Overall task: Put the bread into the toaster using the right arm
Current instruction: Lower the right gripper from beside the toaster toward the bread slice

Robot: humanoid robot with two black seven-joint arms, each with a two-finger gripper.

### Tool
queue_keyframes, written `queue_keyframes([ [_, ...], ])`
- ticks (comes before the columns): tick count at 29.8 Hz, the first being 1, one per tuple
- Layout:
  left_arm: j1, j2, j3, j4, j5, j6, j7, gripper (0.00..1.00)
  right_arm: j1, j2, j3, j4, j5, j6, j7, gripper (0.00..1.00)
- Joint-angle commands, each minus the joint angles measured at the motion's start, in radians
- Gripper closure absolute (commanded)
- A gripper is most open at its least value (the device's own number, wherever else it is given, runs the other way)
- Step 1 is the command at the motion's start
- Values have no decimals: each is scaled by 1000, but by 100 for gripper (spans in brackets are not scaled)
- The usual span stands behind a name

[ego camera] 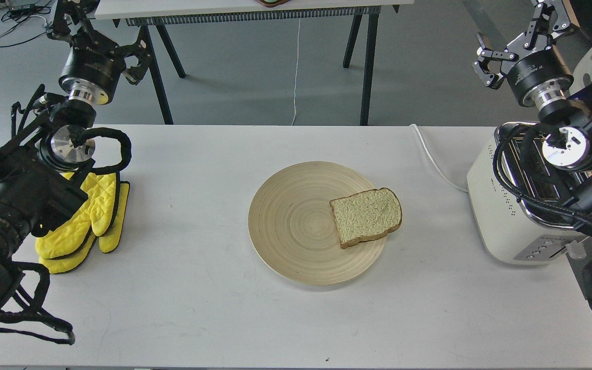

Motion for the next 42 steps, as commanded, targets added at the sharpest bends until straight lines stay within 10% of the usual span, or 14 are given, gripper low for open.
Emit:
queue_keyframes([
  [1, 0, -1, 0, 1, -1, 0, -2, 0, -1, 2, 7, 0, -1, -11, 2, 1],
  [11, 2, 1, 0, 6, -1, 0, -2, 0, -1, -19, -68, 75, -16, -40, 3, 1],
  [26, 2, -1, 0, 6, -1, 0, 1, 0, -197, -279, -289, 661, -471, -427, 11, 2],
  [42, 0, -1, 0, 6, -1, 0, 1, 0, -353, -199, -604, 652, -676, -683, 9, 10],
])
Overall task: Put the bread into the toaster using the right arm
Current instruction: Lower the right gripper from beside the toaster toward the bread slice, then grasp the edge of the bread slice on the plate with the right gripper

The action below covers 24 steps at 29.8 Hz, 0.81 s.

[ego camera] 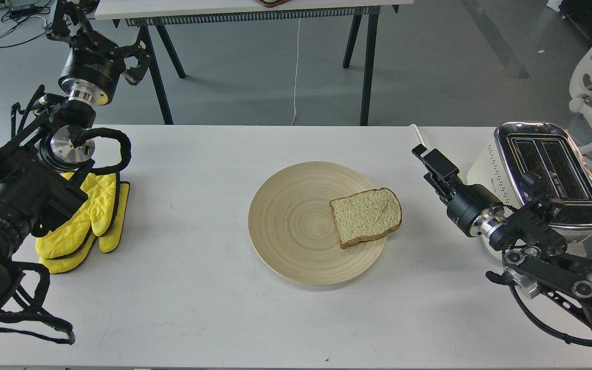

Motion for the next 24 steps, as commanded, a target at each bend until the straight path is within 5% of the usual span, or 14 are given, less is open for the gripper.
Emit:
queue_keyframes([
  [1, 0, 0, 0, 0, 0, 0, 0, 0, -18, 31, -50, -21, 0, -16, 0, 12],
  [5, 2, 0, 0, 0, 0, 0, 0, 0, -38, 77, -68, -67, 0, -17, -1, 23],
  [17, 2, 0, 0, 0, 0, 0, 1, 0, -42, 177, -96, -178, 1, -15, -7, 34],
  [24, 2, 0, 0, 0, 0, 0, 0, 0, -36, 177, -98, -184, 0, -10, -10, 63],
])
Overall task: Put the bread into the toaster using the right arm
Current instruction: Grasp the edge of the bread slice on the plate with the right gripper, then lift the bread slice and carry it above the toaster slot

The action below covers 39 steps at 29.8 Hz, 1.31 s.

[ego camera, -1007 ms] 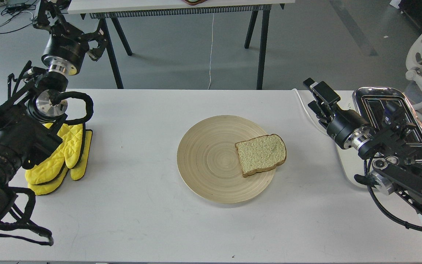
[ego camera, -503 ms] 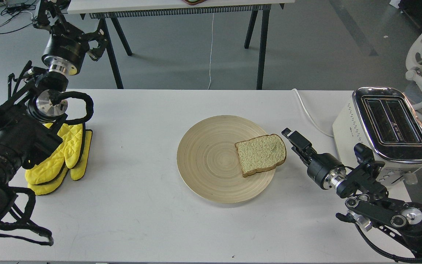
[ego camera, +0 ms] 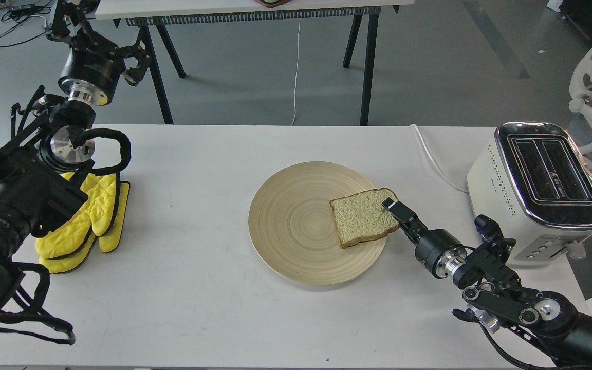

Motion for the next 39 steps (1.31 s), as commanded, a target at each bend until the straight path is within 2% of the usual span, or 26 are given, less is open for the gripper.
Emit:
queue_keyframes([
  [1, 0, 0, 0, 0, 0, 0, 0, 0, 3, -4, -2, -9, -2, 3, -1, 68],
  [4, 0, 0, 0, 0, 0, 0, -1, 0, 9, -10, -18, -11, -2, 3, -1, 82],
  [6, 0, 0, 0, 0, 0, 0, 0, 0, 12, -11, -25, -9, -2, 3, -1, 87],
  [12, -1, 0, 0, 0, 0, 0, -1, 0, 31, -16, -26, 1, -2, 3, 2, 91],
  [15, -1, 0, 0, -1, 0, 0, -1, 0, 57, -65, -25, 32, -2, 3, 5, 93],
  [18, -1, 0, 0, 0, 0, 0, -1, 0, 98, -163, -25, 125, -4, 3, 5, 93],
  [29, -1, 0, 0, 0, 0, 0, -1, 0, 304, -687, -23, 429, -79, 5, -2, 93],
  [34, -1, 0, 0, 0, 0, 0, -1, 0, 328, -916, -20, 460, -204, 11, -50, 93],
  [39, 0, 0, 0, 0, 0, 0, -1, 0, 313, -1021, -31, 459, -231, 13, -68, 92],
])
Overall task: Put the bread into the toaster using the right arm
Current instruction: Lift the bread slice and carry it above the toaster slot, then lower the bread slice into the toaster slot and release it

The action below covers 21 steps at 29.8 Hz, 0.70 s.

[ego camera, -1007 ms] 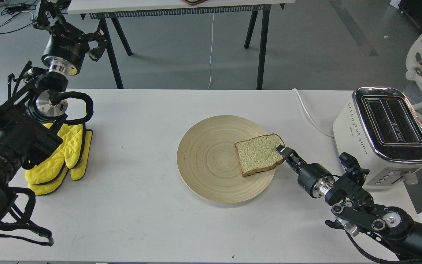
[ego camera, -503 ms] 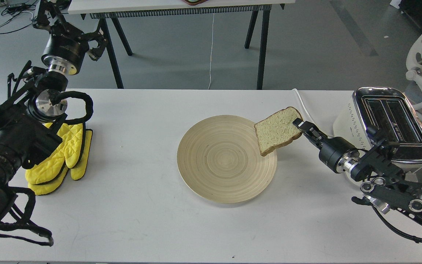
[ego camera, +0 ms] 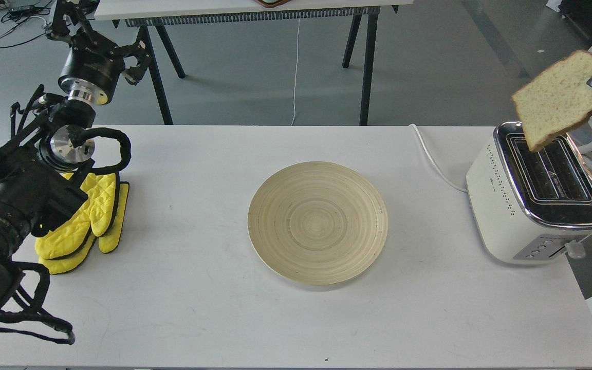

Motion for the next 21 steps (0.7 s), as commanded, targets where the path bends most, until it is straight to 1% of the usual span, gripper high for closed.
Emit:
queue_keyframes([
  [1, 0, 0, 0, -1, 0, 0, 0, 0, -12, -63, -16, -2, -11, 0, -9, 92],
  [7, 0, -2, 0, 0, 0, 0, 0, 0, -14, -56, -73, -4, -11, 0, -9, 92],
  [12, 0, -2, 0, 0, 0, 0, 0, 0, -15, -25, -106, -4, -11, -5, -18, 92],
  [16, 2, -2, 0, -1, 0, 0, 0, 0, -17, -7, -136, -8, -16, -12, -38, 93],
  [21, 2, -2, 0, -1, 0, 0, 0, 0, -18, 4, -151, -13, -17, -14, -38, 93],
])
